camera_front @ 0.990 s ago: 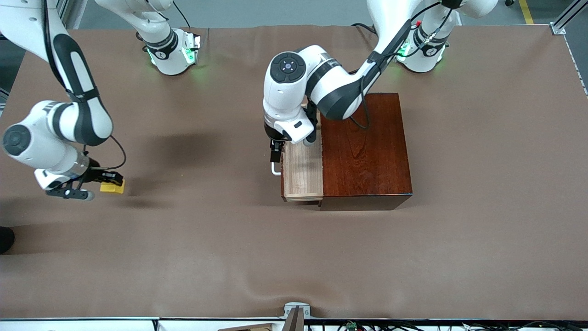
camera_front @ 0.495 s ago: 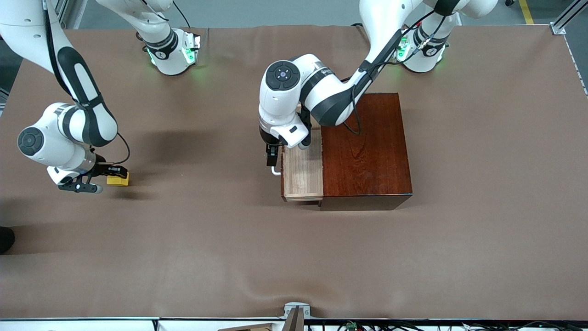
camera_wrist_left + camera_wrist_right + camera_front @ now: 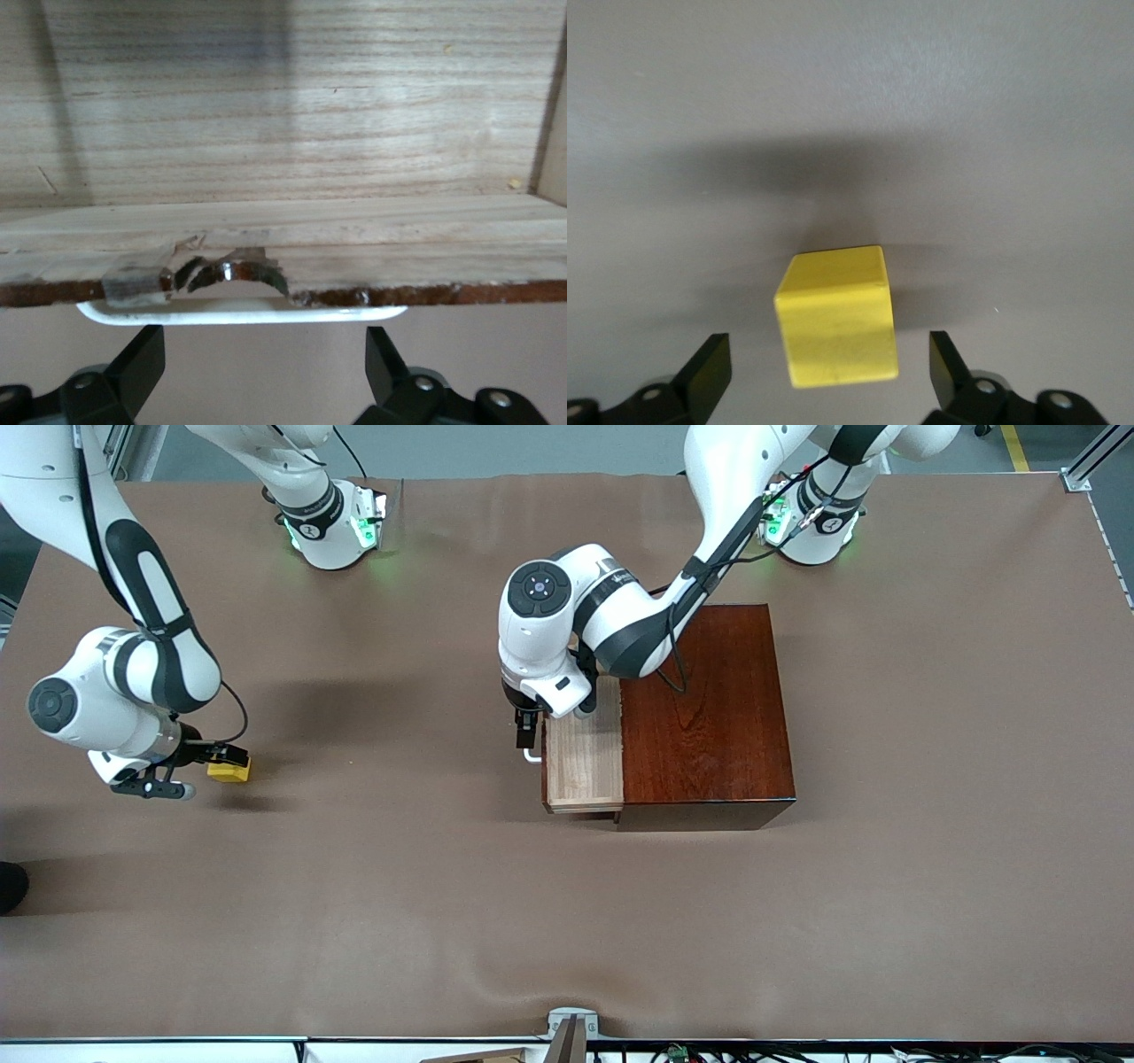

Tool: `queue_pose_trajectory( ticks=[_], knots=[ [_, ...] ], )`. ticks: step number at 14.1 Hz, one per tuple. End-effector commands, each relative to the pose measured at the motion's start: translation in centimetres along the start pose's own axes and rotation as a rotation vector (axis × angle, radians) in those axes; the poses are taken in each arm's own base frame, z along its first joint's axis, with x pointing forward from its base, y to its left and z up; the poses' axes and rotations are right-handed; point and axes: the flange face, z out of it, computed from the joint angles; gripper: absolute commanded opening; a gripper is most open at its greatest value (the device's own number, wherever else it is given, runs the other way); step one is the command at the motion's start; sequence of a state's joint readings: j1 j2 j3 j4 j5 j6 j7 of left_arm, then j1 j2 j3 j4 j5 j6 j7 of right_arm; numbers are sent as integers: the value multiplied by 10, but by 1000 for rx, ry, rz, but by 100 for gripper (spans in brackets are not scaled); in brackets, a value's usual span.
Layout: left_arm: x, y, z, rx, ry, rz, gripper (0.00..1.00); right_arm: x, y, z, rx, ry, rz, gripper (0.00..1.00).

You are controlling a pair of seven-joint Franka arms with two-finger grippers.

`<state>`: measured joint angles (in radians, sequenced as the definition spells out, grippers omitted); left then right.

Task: Open drawer, take yellow block, close drawer
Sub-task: 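Set the cube on the table while the left gripper pushes the drawer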

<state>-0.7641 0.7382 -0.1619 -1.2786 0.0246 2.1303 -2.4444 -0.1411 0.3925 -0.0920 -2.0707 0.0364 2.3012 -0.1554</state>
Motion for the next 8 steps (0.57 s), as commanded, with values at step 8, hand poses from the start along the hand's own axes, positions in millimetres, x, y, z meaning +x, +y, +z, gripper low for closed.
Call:
queue_pose_trajectory(
  ticks=[8],
  knots=[
    [7, -17, 10, 16, 198, 22, 100, 35, -59, -214, 7, -36, -115, 100]
  ],
)
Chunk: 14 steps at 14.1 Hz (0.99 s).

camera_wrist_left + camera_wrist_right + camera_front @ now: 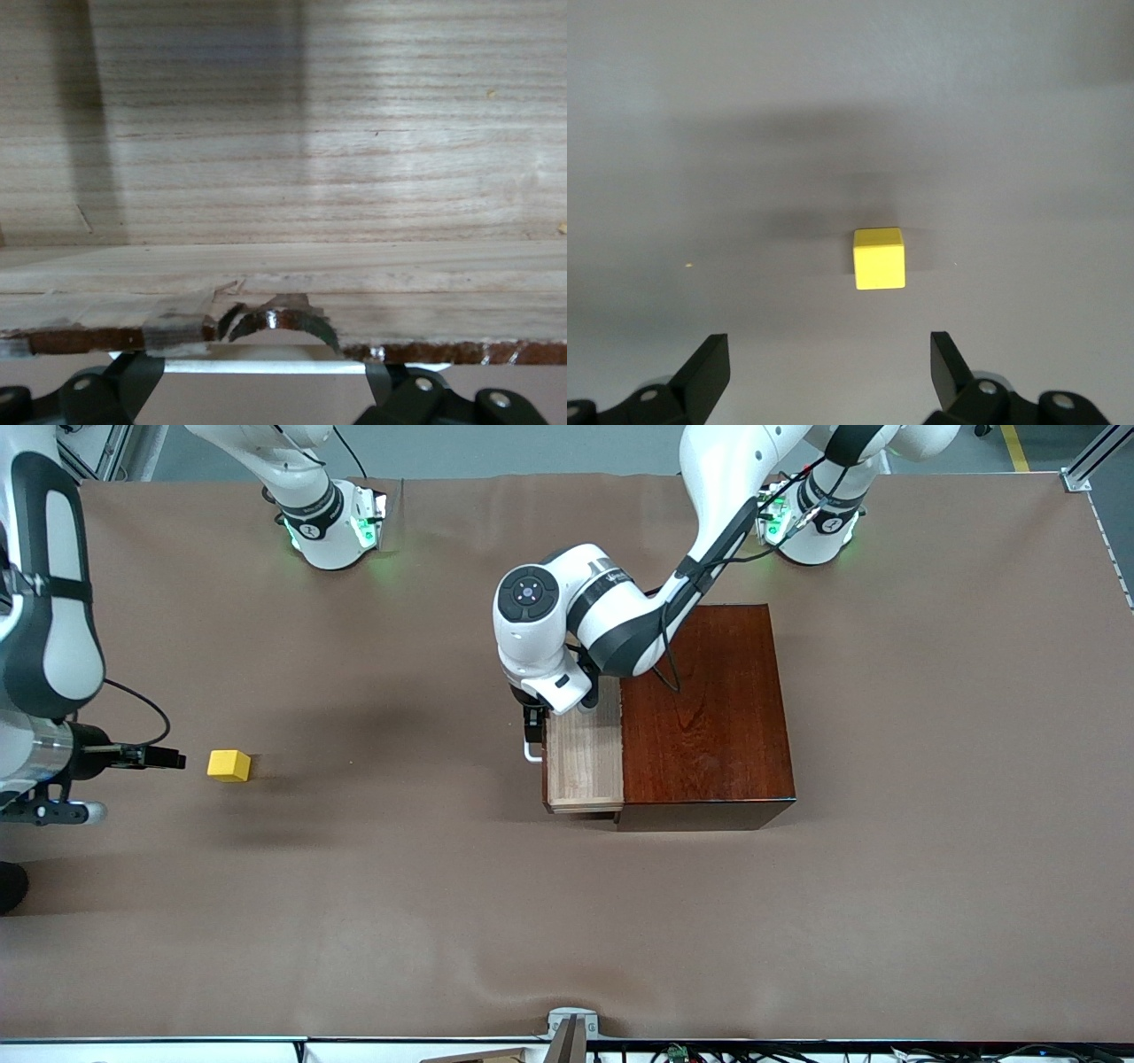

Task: Open drawer, take yellow block, close drawer
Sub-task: 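Push the drawer shut with the left gripper while the right gripper withdraws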

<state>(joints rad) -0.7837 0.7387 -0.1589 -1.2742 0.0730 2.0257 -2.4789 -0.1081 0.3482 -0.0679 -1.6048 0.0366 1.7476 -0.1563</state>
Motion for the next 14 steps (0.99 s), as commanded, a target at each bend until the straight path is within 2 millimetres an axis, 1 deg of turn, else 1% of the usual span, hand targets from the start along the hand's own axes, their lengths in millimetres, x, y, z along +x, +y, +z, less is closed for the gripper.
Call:
queue_pose_trajectory(
  ticks=[1, 3, 4, 5, 6, 8, 9, 11, 14],
  knots=[
    [7, -2, 3, -23, 109, 19, 100, -9, -34, -40, -15, 31, -59, 100],
    [12, 0, 2, -30, 148, 27, 100, -28, -44, -70, -12, 51, -58, 100],
    [16, 1, 1, -32, 169, 28, 100, -39, -51, -84, -12, 43, -52, 100],
    [21, 4, 1, -34, 189, 24, 100, -50, -61, -102, -18, 60, -25, 100],
    [23, 6, -1, -32, 196, 19, 100, -62, -66, -120, -18, 88, -8, 100],
    [33, 12, -4, -38, 230, 9, 100, -84, -67, -146, -17, 122, 1, 100],
    [37, 14, -3, -40, 247, 4, 100, -92, -68, -156, -15, 136, 14, 100],
    [43, 15, 1, -46, 301, 11, 100, -102, -68, -172, -14, 165, 42, 100],
    [54, 18, 6, -42, 370, 12, 100, -113, -79, -185, -17, 189, 40, 100]
  ],
)
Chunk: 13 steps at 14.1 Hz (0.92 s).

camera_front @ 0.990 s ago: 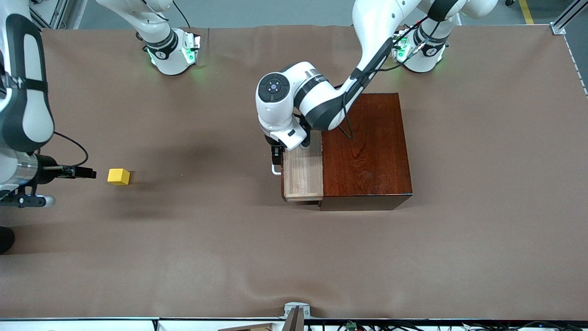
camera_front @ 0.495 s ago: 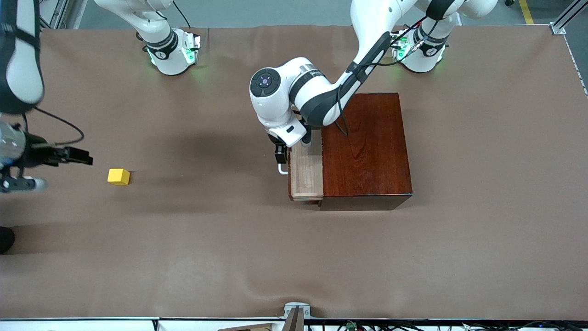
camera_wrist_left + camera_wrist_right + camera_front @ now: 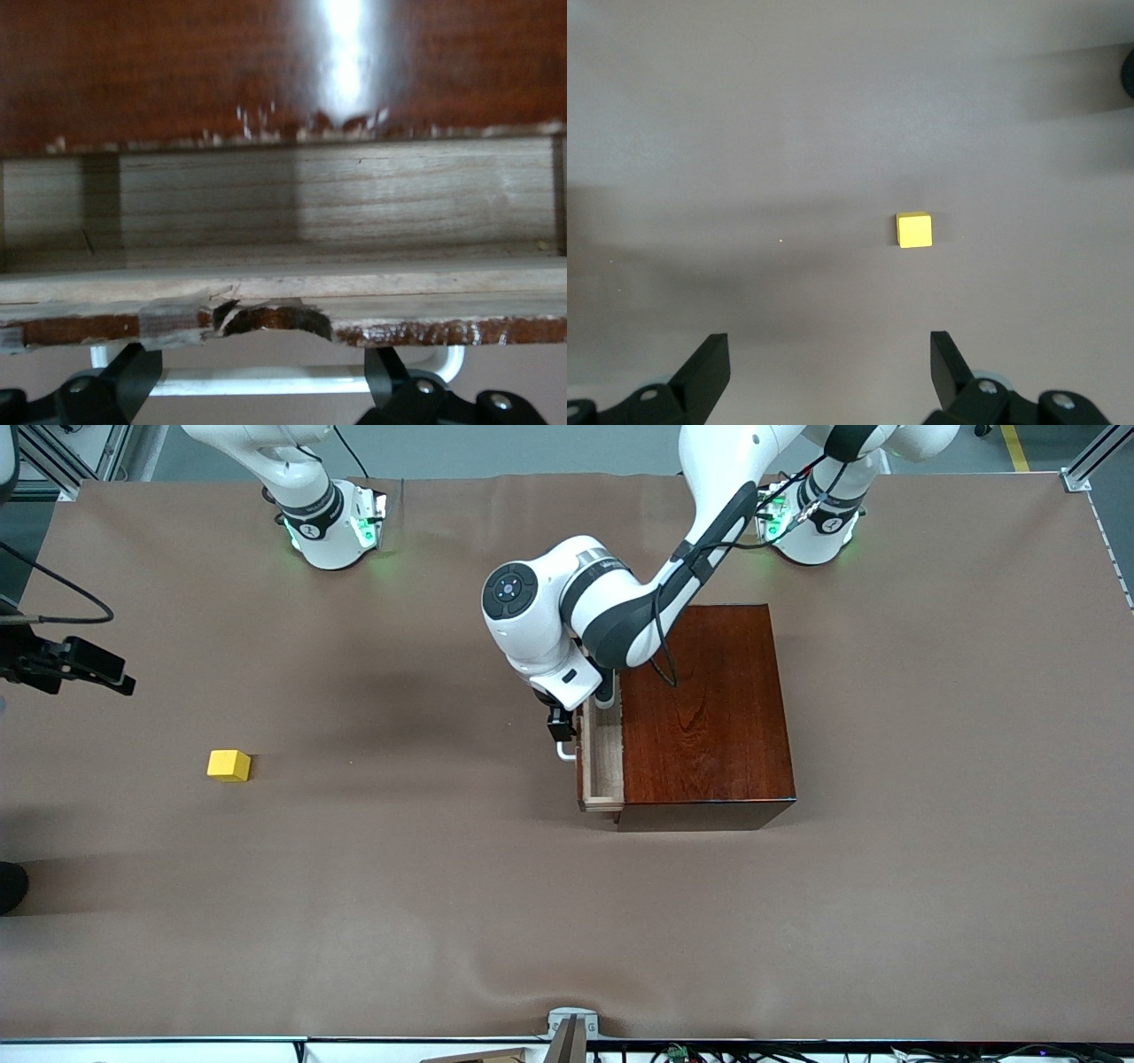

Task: Open drawer, take yellow block, close drawer
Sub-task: 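Push the drawer shut with the left gripper while the right gripper withdraws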

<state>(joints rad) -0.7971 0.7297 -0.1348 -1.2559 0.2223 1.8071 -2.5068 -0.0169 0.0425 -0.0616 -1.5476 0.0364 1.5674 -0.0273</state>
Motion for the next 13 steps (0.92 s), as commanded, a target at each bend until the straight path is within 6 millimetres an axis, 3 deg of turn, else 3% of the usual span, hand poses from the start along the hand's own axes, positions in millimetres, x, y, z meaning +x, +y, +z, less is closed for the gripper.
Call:
queue_pose_trajectory(
  ticks=[1, 8, 13],
  knots=[
    [30, 20, 13, -33, 141, -8, 100, -10, -15, -10, -13, 13, 22, 100],
    [52, 25, 32, -3, 260, -55, 100, -8, -18, -14, -12, 35, 20, 100],
    [61, 33, 29, -3, 271, -78, 100, -4, -22, -24, -33, 69, 8, 100]
  ],
)
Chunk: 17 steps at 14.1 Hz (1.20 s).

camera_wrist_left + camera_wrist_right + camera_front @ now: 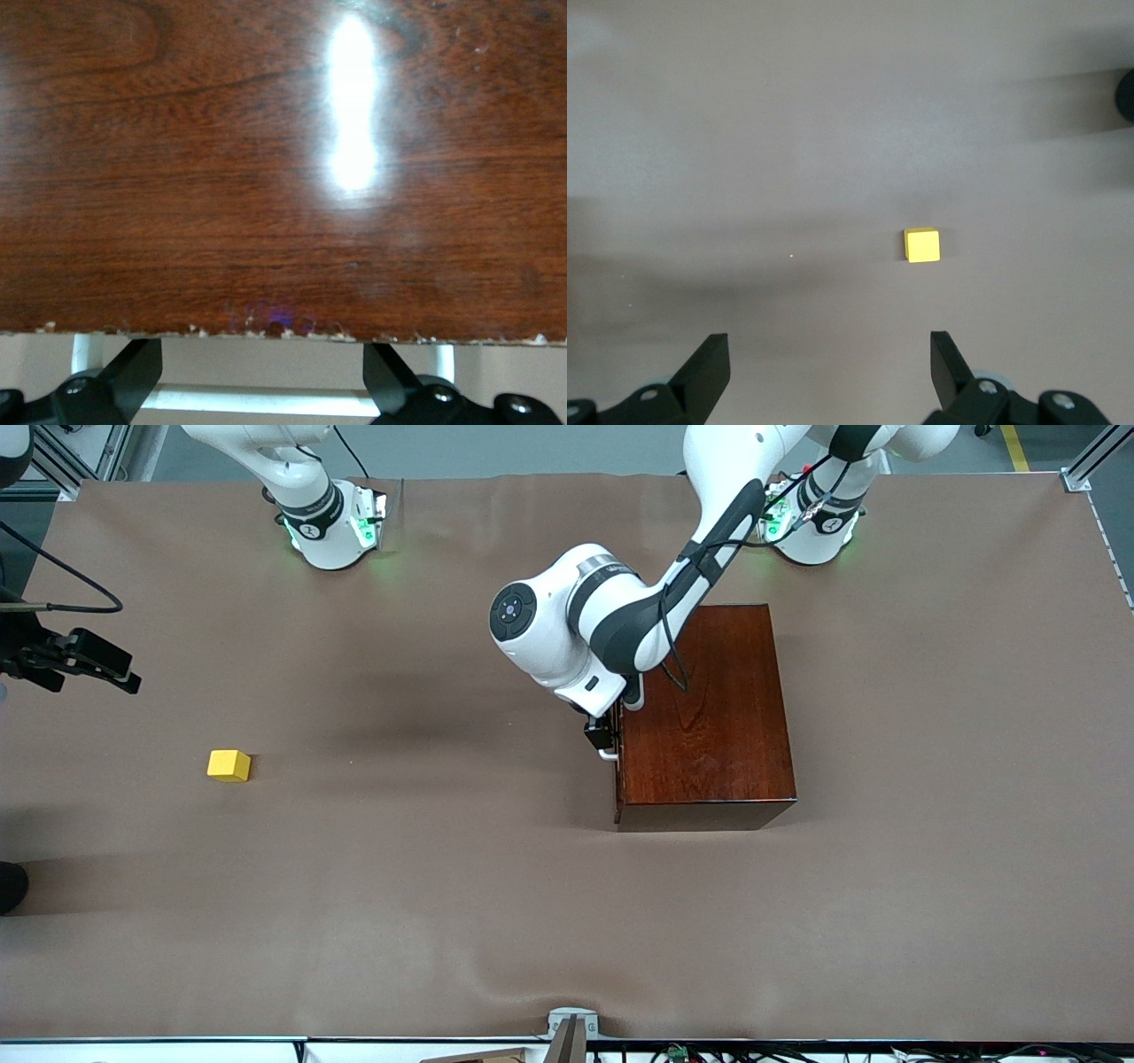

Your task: Open drawer, take yellow block, close drawer

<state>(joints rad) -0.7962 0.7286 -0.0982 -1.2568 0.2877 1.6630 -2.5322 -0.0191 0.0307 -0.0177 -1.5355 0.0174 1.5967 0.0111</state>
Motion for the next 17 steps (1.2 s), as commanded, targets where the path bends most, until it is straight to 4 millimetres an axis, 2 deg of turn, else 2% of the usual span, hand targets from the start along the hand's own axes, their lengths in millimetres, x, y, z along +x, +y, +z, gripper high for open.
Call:
queue_pose_trajectory(
  ticks=[1, 5, 6, 8, 10, 12, 14, 17],
  knots=[
    [25, 23, 14, -32, 91, -34, 100, -3, -1, -10, -16, 19, 13, 100],
    [15, 11, -6, -48, 57, -19, 100, -2, 4, -8, -13, 24, 21, 100],
    [9, 2, -12, -59, 56, -6, 100, -2, 4, -6, -14, 17, 22, 100],
    [18, 1, -40, -88, 22, -10, 100, -3, 5, -5, -11, 13, 25, 100],
    [38, 1, -80, -123, -32, -28, 100, -3, 5, -1, -8, 10, 26, 100],
    [58, 1, -112, -152, -70, -48, 100, -4, 5, 0, -8, 5, 26, 100],
    [82, 11, -129, -165, -94, -81, 100, -4, 7, 0, -14, 7, 27, 100],
    [146, 45, -149, -131, -168, -83, 100, -3, 9, -1, -17, 10, 33, 100]
  ],
)
